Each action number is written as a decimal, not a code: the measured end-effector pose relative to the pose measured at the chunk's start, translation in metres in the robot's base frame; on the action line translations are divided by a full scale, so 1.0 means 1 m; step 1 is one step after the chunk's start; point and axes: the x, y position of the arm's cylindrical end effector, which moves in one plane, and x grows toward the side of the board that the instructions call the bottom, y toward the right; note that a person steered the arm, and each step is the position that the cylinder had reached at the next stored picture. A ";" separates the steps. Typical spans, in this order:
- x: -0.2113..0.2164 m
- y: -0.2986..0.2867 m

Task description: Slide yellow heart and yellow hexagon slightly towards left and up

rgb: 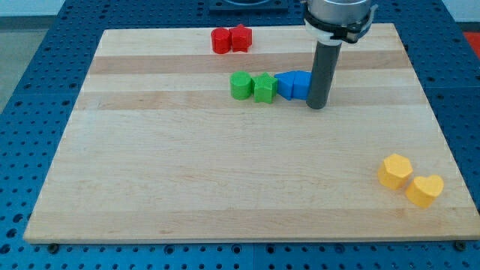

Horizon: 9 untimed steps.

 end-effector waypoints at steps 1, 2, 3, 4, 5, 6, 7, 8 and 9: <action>0.000 0.000; 0.022 0.000; 0.061 0.004; 0.064 0.031; 0.064 0.073; 0.064 0.130; 0.079 0.180; 0.116 0.202; 0.165 0.206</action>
